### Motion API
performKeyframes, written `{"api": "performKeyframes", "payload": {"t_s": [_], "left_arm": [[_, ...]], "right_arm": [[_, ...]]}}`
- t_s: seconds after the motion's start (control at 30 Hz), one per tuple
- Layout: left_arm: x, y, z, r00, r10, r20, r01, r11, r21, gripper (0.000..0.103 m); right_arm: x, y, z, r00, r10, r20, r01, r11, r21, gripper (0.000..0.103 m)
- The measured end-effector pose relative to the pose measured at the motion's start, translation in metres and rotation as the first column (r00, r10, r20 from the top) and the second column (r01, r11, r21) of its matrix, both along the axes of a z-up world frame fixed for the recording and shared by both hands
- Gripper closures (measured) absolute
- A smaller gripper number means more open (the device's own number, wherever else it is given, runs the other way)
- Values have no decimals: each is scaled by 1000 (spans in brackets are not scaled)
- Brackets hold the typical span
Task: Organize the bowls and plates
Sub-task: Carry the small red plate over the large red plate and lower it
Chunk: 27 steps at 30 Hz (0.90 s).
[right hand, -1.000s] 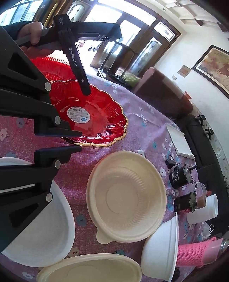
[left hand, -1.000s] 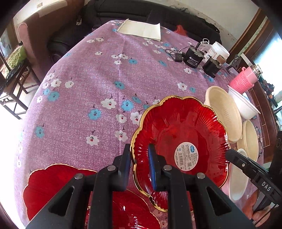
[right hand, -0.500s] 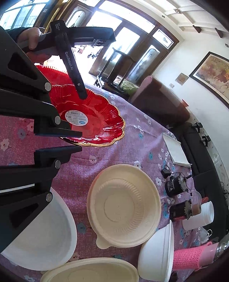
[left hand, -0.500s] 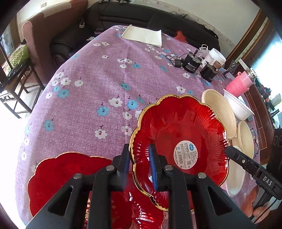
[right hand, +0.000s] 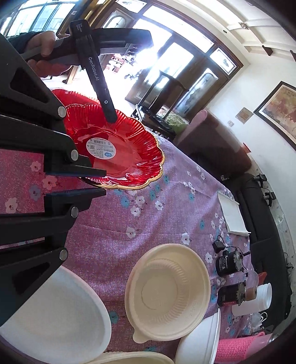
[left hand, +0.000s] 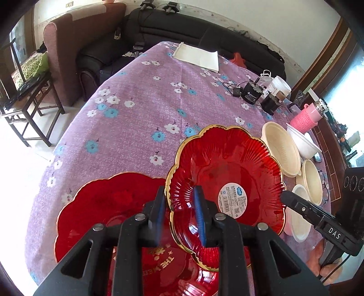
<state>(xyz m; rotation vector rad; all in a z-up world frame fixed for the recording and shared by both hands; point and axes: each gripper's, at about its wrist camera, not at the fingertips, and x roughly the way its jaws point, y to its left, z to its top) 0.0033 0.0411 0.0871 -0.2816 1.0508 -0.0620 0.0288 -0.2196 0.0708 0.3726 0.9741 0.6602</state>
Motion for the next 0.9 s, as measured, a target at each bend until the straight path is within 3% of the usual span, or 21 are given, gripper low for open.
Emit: {"api": "performKeyframes", "payload": {"t_s": [0.43, 0.9], "left_arm": [[-58, 45, -2, 997, 70, 16, -70, 997, -33, 80], [-93, 94, -22, 988, 156, -15, -157, 986, -64, 80]], "right_arm": [[-23, 47, -5, 992, 122, 21, -122, 992, -19, 92], [-39, 112, -18, 970, 241, 23, -235, 962, -141, 92]]}}
